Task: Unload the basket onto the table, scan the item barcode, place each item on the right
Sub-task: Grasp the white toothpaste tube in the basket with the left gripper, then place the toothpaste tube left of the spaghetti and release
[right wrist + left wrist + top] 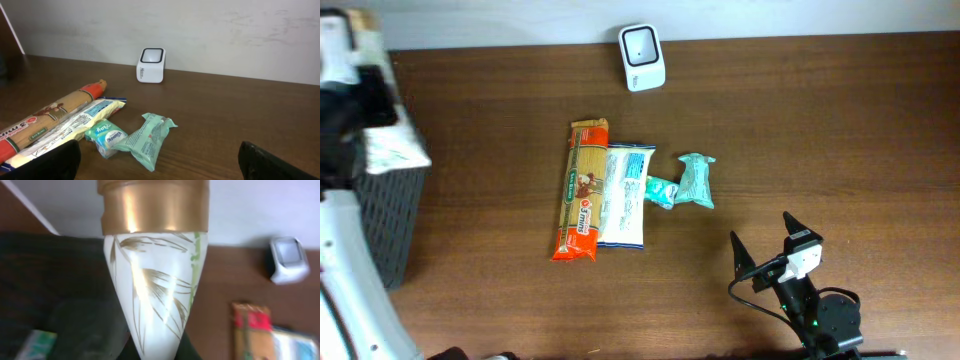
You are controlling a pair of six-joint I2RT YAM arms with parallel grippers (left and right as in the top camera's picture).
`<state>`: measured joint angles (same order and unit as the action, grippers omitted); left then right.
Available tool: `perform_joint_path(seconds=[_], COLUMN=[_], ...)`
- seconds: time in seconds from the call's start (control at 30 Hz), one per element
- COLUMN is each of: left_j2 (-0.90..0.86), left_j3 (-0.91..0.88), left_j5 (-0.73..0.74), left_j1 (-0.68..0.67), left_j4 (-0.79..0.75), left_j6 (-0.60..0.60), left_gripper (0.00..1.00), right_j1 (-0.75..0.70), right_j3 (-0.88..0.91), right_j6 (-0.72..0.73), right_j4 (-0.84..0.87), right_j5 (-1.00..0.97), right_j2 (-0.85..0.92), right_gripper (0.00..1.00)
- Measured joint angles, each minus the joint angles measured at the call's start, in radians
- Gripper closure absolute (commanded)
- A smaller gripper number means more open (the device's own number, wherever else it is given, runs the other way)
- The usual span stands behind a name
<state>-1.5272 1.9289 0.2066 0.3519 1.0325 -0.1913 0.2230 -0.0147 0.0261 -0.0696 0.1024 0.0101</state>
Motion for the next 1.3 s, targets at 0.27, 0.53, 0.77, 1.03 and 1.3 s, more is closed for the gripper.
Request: perform_joint_path(seconds=[0.27,0.53,0.77,1.03,1.3], left_j2=[-0.167,-0.380,-0.440,-0.455,-0.496], left_j3=[-0.332,-0.577,-0.577,-0.572,-0.440], left_j5=[0.002,-0.001,-0.020,-0.021,0.022], left_j1=[-0.294,-0.407,-0.444,-0.513,-0.562], left_j4=[0.023,-0.159,-0.197,-0.218,-0.063], left_j6=[0.018,0.077,0.128,0.161,0.174], left_gripper=[1.00,1.00,1.00,0.24,0.01], right_j1=[0.000,0.000,0.000,0.000,0.000], right_j3=[0.000,0.000,0.000,0.000,0.000], right_j6=[0.000,0.000,0.000,0.000,0.000], right_j4=[0.000,0.000,0.000,0.000,0.000], right_j5=[0.000,0.000,0.000,0.000,0.000], right_j2=[0.000,0.000,0.000,0.000,0.000], right_gripper=[0.01,0.01,0.01,0.01,0.01])
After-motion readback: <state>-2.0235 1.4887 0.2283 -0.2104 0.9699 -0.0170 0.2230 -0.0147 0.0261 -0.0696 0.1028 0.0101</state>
